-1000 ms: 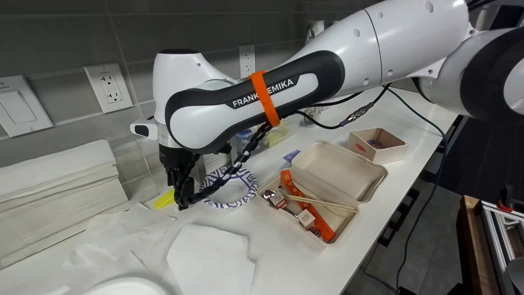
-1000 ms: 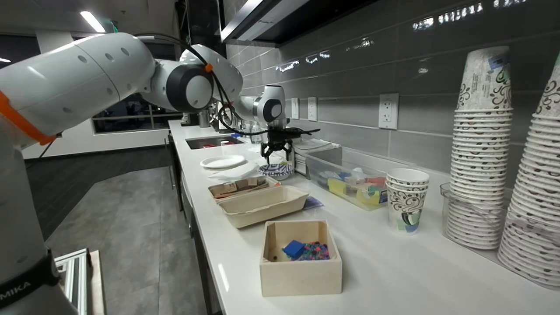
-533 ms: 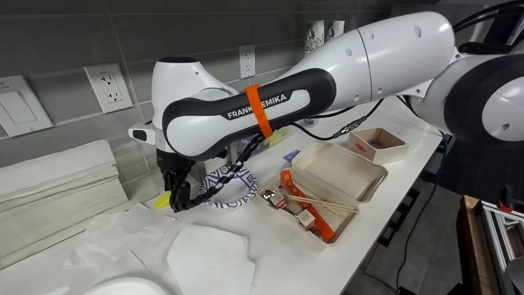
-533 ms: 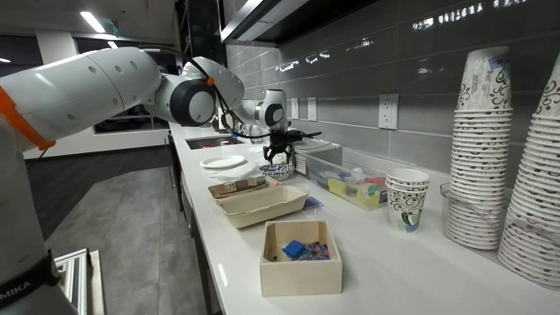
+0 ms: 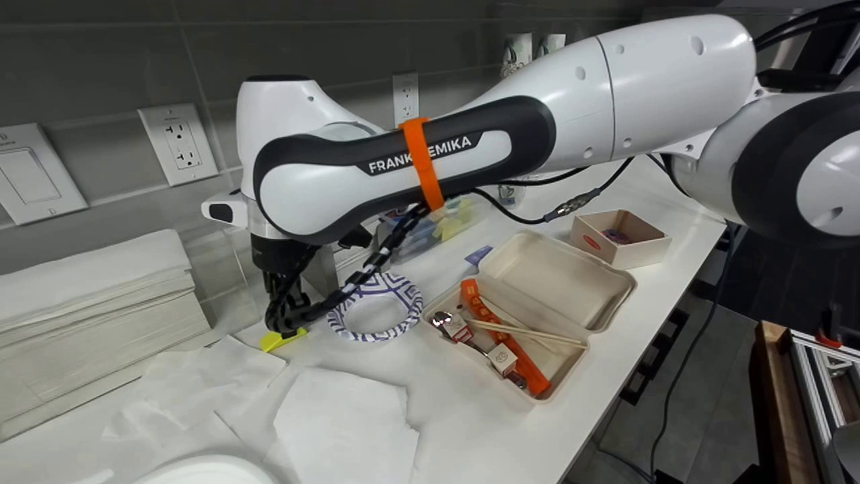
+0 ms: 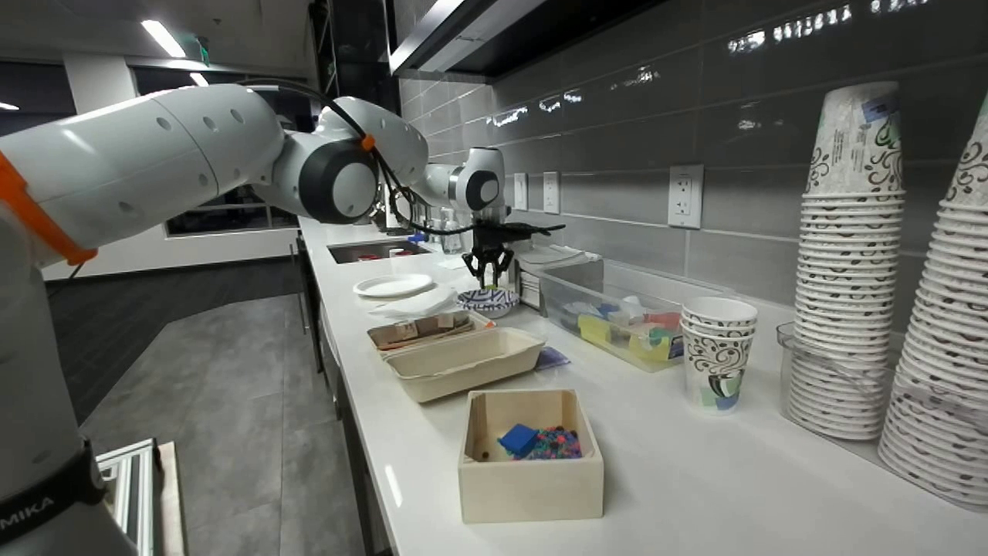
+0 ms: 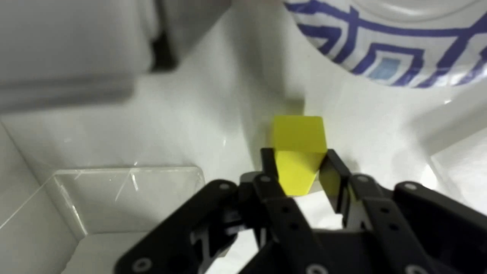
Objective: Put the yellow item in the pack
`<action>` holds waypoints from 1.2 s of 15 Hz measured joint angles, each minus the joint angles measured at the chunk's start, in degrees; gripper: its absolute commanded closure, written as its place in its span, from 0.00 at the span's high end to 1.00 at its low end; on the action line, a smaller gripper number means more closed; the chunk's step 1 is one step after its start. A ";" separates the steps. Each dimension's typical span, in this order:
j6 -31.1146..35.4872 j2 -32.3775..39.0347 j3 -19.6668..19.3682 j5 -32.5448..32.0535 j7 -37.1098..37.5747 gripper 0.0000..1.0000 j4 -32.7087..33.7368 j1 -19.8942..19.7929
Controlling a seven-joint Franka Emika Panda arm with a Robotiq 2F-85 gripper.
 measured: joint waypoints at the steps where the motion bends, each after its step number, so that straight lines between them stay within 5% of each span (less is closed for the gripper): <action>1: -1.52 -0.72 0.24 0.00 -0.11 0.08 0.22 0.00; 8: -6.05 -7.37 4.23 0.92 -4.53 0.08 -2.08 -1.74; 18: -4.82 -22.70 8.19 8.43 -2.39 0.08 -24.53 -9.59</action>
